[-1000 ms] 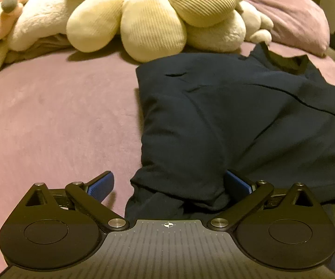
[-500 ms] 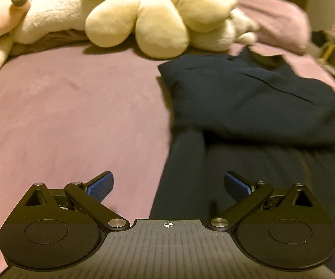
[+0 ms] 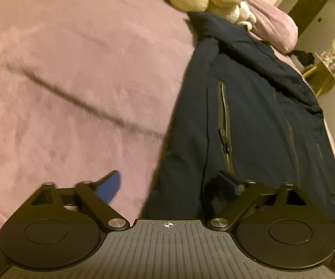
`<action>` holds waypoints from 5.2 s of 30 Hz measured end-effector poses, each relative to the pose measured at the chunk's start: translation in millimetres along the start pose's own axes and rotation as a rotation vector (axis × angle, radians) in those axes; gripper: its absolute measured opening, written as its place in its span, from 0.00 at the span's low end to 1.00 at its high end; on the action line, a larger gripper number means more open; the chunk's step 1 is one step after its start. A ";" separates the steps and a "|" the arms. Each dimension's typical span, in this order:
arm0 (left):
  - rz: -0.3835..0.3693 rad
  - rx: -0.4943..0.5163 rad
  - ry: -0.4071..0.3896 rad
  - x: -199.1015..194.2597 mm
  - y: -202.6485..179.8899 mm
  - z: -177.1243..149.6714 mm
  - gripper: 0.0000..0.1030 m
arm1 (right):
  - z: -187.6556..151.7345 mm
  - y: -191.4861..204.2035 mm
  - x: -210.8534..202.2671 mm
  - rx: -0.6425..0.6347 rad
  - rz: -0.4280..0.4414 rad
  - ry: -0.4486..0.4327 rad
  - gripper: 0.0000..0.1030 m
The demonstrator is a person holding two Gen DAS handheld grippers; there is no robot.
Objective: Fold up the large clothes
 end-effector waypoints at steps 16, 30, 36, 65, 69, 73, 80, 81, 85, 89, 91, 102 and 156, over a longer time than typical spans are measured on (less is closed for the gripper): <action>-0.201 -0.052 0.125 3.1 6.7 -6.0 0.62 | -9.2 4.0 -7.4 -0.093 0.076 0.170 0.36; -0.344 -0.085 0.119 -7.1 -7.8 5.3 0.20 | -12.5 -0.4 -1.2 -0.044 0.112 0.245 0.23; -0.442 -0.177 -0.046 -33.5 -24.8 47.3 0.17 | -5.2 20.1 -8.8 0.080 0.261 0.269 0.19; -0.187 -0.466 -0.253 96.2 17.5 209.7 0.36 | 131.6 146.8 165.2 0.213 0.141 -0.005 0.24; -0.075 -0.280 -0.407 53.4 22.1 219.2 0.60 | 141.2 159.1 103.7 0.069 0.283 -0.211 0.52; -0.102 -0.106 -0.332 67.9 5.8 210.4 0.76 | 131.9 172.8 87.7 -0.212 0.197 -0.267 0.56; -0.133 0.015 -0.175 121.8 -21.4 203.8 0.76 | 117.4 181.0 135.1 -0.432 -0.007 -0.219 0.56; -0.122 0.031 -0.171 125.7 -24.0 205.0 0.75 | 118.7 182.9 145.2 -0.418 -0.001 -0.190 0.55; -0.086 0.039 -0.162 129.0 -25.4 204.1 0.51 | 115.4 186.8 161.6 -0.439 0.001 -0.149 0.29; -0.096 0.054 -0.202 113.0 -29.7 202.5 0.27 | 106.8 194.3 147.6 -0.498 0.013 -0.208 0.10; -0.097 0.077 -0.240 98.1 -35.9 205.0 0.21 | 101.7 195.0 133.3 -0.517 0.046 -0.240 0.09; -0.036 0.178 -0.508 46.8 -78.2 307.3 0.20 | 143.1 248.5 53.4 -0.424 0.251 -0.478 0.08; 0.187 -0.016 -0.435 318.5 -56.7 407.9 0.78 | 256.7 291.7 380.0 -0.180 0.032 -0.445 0.17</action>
Point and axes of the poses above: each gripper's, at about its wrist camera, not at the fingertips, and x roughly the way its jaws point, y to its left, z to its top, the point moved 6 cm from there along x, roughly the way its jaws point, and after that the axes turned 13 degrees about x, right-handed, at the moved point
